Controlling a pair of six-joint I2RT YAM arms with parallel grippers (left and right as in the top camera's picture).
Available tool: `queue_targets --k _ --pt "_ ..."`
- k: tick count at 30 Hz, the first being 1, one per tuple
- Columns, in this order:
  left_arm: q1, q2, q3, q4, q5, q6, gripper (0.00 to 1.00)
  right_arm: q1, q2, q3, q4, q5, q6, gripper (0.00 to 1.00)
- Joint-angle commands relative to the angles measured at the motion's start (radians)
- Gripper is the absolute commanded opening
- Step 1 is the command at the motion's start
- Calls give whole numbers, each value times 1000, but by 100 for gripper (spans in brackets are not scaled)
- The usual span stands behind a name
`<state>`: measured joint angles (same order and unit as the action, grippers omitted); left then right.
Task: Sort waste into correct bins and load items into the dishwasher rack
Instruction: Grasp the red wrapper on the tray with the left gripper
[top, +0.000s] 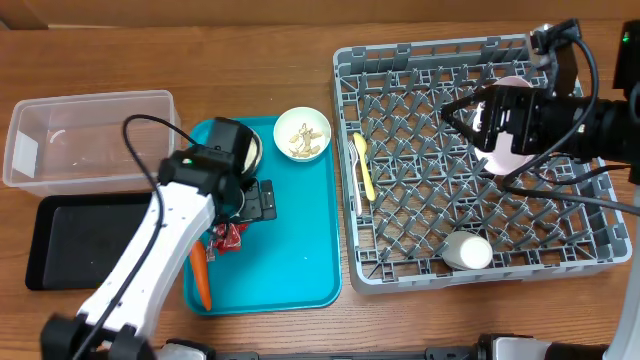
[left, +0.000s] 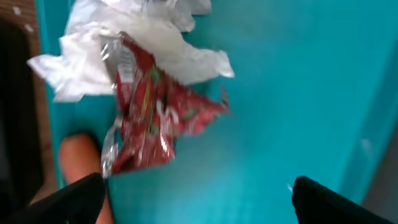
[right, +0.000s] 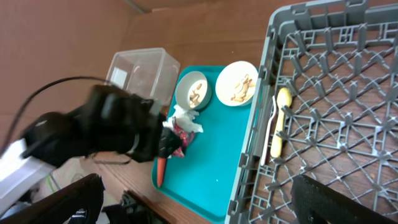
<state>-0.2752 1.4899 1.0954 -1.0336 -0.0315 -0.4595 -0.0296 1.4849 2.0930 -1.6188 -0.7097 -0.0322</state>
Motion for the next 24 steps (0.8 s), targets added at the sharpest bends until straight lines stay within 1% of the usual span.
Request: queue_targets --k 1,4,6,7,8,9,10,11,12,13,14,18,22,24 --pt "-7 63 -43 40 -102 -69 95 20 -9 2 -8 17 0 100" --pt "-7 143 -47 60 -180 -106 93 24 -9 2 -21 18 -1 100" --pt "-7 195 -47 102 -195 -106 88 24 -9 1 -28 25 -1 100" --pt "-7 207 -47 114 -193 -106 82 24 -9 1 -30 28 -1 100" --pt "-7 217 -47 122 -185 -106 63 24 -9 1 -31 28 0 100" --pt "-7 219 -46 122 -164 -107 39 24 -9 2 -34 28 -1 100" --pt "-7 218 -46 121 -138 -106 25 24 -9 1 -37 28 -1 100" --pt "-7 206 -41 102 -97 -108 13 24 -9 2 -41 32 -1 100" --pt "-7 195 -30 73 -86 -121 8 24 -9 1 -40 40 -1 100" --pt "-7 183 -17 43 -79 -128 6 24 -9 1 -40 45 -1 100" --pt "-7 159 21 -33 -79 -133 4 24 -9 1 -39 55 0 100" --pt "-1 103 132 -172 -122 -128 4 24 -9 1 -33 55 0 100" --pt "14 69 241 -218 -222 -101 4 24 -9 2 -29 55 0 100" --pt "35 59 284 -215 -316 -102 4 24 -9 1 -29 58 0 100"
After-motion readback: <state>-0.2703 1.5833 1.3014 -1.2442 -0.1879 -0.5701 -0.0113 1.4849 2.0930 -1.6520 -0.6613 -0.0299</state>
